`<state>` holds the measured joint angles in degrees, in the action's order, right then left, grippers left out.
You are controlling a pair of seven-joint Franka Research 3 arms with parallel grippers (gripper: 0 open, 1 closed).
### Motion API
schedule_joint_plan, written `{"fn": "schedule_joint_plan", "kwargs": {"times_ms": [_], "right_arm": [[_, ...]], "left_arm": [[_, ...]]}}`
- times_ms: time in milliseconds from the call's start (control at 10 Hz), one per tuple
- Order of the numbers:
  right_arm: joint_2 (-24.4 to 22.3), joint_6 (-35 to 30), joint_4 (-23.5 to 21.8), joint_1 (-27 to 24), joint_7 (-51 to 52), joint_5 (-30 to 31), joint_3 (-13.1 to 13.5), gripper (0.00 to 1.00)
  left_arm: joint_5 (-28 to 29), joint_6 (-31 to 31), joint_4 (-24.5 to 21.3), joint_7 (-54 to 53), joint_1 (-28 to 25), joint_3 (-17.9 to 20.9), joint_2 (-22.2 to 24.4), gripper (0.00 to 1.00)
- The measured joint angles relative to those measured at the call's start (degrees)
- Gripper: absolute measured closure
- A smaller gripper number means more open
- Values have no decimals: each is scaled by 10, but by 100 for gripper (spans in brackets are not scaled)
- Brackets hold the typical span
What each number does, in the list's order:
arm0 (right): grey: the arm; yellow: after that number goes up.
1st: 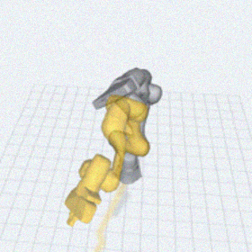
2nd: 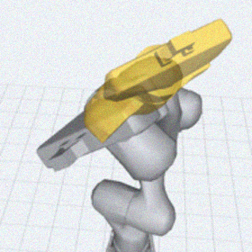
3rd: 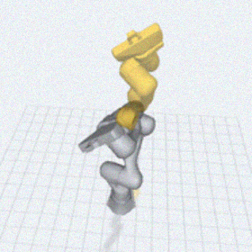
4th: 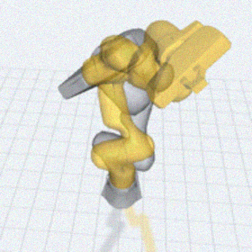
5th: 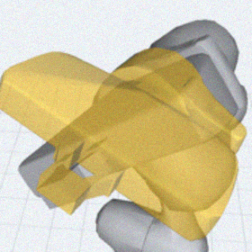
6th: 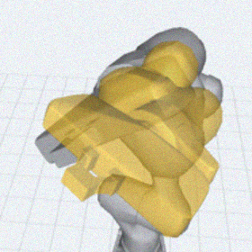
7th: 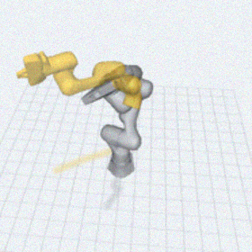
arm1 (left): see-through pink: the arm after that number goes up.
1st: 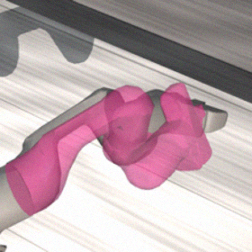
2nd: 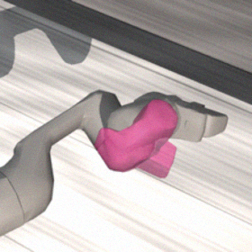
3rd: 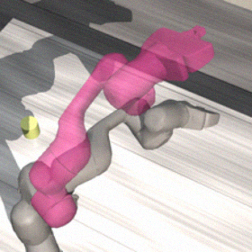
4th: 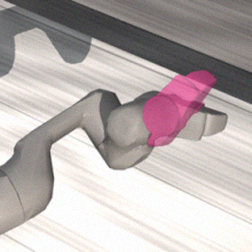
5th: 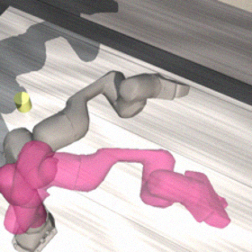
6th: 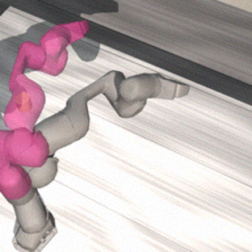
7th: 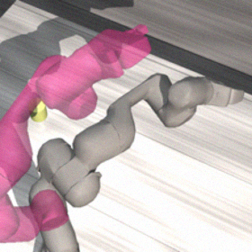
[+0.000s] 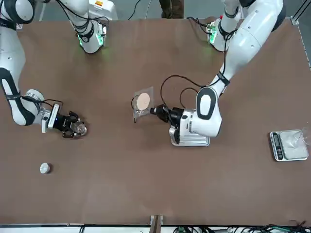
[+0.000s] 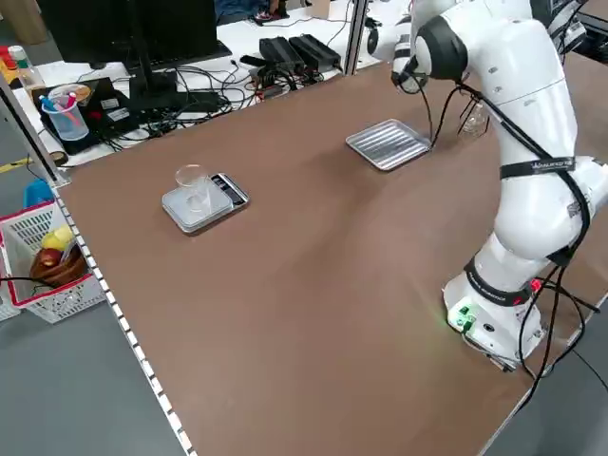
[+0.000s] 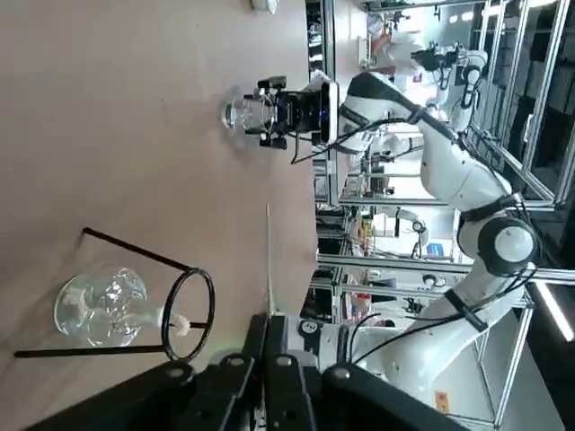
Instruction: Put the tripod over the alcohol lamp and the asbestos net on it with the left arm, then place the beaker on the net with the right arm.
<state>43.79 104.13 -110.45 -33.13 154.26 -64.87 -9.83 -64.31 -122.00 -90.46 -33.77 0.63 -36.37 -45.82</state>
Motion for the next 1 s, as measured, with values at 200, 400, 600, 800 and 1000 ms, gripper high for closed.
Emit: {"fn": "schedule_joint_plan", "kwargs": {"times_ms": [200, 400, 600, 800, 1000], "right_arm": [[0, 0, 0, 0, 0, 0, 0, 42], [0, 0, 0, 0, 0, 0, 0, 42], [0, 0, 1, 0, 0, 0, 0, 42], [0, 0, 1, 0, 0, 0, 0, 42], [0, 0, 2, 0, 0, 0, 0, 42]], "left_arm": [[-21, -11, -4, -26, 12, 0, -13, 98], [-45, -38, -8, -42, 35, 0, -19, 98], [-47, -51, -14, -54, 48, 1, -23, 98], [-48, -68, -26, -82, 49, 2, -35, 98], [-48, -75, -31, -102, 49, 2, -46, 98]]}}
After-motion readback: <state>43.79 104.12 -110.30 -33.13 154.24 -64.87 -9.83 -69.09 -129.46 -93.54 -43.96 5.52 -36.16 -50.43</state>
